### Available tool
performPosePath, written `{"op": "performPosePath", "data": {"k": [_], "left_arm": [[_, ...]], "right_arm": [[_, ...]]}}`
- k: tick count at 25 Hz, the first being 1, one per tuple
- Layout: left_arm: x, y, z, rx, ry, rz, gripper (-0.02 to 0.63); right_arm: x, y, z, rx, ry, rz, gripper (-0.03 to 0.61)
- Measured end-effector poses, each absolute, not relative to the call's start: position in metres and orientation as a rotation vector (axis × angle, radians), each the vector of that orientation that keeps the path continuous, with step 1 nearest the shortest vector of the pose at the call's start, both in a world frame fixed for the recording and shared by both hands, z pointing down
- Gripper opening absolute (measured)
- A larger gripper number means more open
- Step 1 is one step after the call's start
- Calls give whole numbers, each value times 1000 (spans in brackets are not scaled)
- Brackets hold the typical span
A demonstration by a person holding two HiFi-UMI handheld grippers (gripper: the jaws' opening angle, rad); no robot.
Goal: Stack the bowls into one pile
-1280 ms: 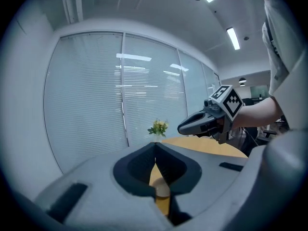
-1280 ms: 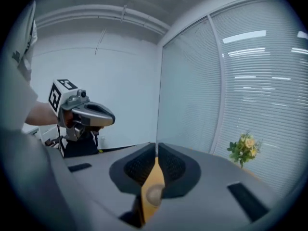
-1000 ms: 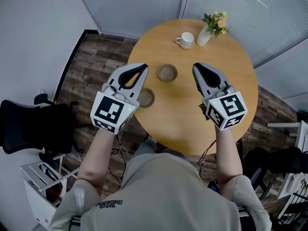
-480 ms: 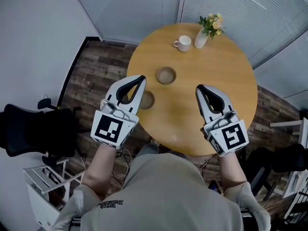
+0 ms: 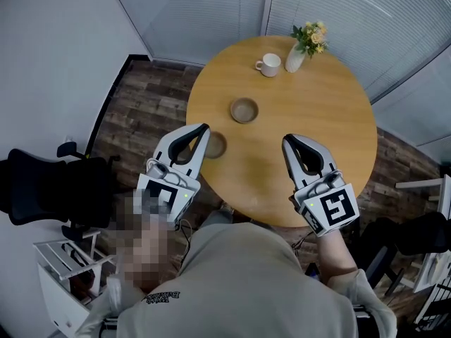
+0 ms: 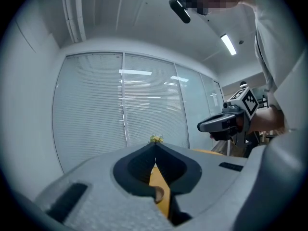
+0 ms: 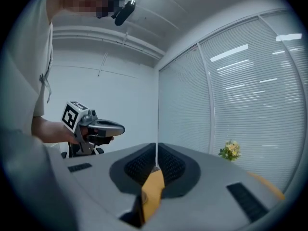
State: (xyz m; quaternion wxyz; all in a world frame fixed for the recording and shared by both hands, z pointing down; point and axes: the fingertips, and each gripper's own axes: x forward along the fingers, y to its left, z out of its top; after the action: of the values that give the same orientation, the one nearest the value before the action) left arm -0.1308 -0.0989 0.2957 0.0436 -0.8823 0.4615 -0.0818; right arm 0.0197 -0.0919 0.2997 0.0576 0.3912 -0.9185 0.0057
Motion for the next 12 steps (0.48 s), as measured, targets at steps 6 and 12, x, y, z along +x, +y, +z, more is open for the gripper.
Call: {"op": "performPosePath", "data": {"k": [6,12], "left_arm": [[-130,-98,307,-2694,1402,-303,21],[-140,-105,315,-2680,1430,-367,21]], "right_arm": [[18,-91,300,1168,-2791,37,34],[10,-93,304,1168,-2805,67,34]]}}
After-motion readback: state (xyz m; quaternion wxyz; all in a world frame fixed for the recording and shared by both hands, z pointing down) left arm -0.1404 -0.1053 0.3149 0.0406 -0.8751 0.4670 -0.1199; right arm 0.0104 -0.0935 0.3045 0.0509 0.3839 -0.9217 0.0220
